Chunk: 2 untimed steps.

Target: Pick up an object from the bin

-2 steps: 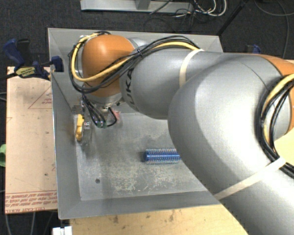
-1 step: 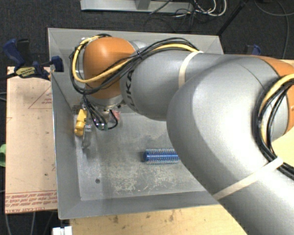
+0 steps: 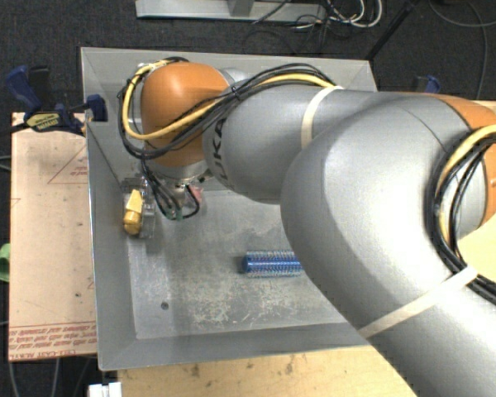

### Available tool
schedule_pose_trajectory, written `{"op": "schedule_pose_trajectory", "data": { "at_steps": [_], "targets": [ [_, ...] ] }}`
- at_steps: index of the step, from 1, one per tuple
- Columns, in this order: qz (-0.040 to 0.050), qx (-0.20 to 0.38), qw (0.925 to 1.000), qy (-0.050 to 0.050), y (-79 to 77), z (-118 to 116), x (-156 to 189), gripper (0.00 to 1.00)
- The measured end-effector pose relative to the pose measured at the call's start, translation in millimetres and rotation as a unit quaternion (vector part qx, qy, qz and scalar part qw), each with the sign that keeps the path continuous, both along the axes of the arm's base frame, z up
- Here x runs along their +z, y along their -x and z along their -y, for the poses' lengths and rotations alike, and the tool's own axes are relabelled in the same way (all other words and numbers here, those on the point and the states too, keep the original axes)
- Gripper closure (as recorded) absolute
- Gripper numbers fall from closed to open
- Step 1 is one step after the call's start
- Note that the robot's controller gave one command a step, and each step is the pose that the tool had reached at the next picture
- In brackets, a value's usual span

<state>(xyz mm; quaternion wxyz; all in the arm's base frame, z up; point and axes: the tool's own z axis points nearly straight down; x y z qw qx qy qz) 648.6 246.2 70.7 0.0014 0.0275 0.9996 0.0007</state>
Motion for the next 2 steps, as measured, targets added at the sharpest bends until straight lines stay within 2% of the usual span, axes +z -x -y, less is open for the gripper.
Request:
{"op": "schedule_pose_trajectory", "data": {
  "at_steps": [1,2],
  "targets": [
    [0.0041,-0.019,0.9998,-0.002,6.2,-3.0,140.6,1.00],
    [0.0001,-0.020,0.9998,-0.001,7.6,-2.3,134.8,0.00]
  ]
}}
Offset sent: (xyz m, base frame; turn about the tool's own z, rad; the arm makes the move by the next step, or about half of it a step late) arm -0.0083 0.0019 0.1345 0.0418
